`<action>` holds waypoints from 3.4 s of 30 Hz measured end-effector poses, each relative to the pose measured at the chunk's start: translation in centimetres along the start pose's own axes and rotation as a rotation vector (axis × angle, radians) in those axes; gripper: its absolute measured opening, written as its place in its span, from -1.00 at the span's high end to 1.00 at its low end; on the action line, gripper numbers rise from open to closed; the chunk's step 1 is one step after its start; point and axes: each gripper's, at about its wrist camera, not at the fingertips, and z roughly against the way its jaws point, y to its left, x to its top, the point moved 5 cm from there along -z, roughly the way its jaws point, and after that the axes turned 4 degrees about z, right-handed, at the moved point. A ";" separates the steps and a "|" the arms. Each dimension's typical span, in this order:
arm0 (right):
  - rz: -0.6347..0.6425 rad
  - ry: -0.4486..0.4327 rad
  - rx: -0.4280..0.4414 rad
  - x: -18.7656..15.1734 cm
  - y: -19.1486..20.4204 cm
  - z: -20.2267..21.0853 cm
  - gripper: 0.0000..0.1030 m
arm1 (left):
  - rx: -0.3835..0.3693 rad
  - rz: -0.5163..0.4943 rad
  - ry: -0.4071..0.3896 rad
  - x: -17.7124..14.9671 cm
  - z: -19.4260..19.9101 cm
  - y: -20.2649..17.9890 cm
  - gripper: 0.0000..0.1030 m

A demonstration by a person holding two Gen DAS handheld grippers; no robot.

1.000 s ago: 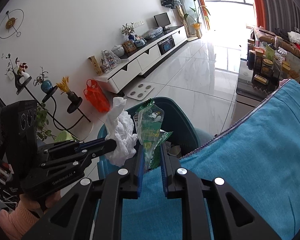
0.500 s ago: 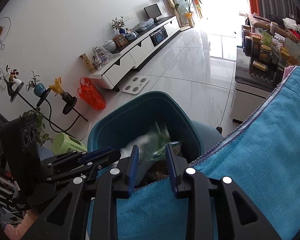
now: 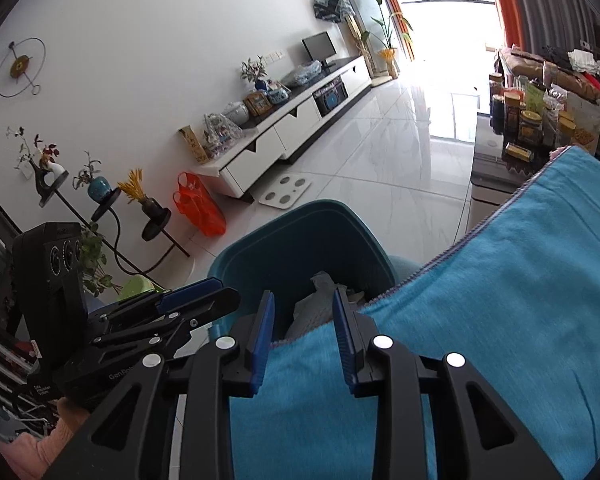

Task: Collect trash
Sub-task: 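Move both open tools back over the orange peels and foil wrapper, then grasp an orange peel with the left tool while the right tool grasps the gold foil wrapper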

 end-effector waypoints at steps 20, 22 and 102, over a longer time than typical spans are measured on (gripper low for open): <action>-0.146 -0.188 -0.284 -12.3 -8.5 20.0 0.28 | -0.421 -0.424 0.131 -9.8 1.7 -23.0 0.20; -0.178 -0.201 -0.317 -14.0 -9.7 21.8 0.28 | -0.462 -0.463 0.160 -11.3 1.5 -25.3 0.20; -0.463 -0.378 -0.432 -26.6 -14.7 32.3 0.76 | -0.505 -0.599 0.305 -15.7 -0.1 -33.5 0.75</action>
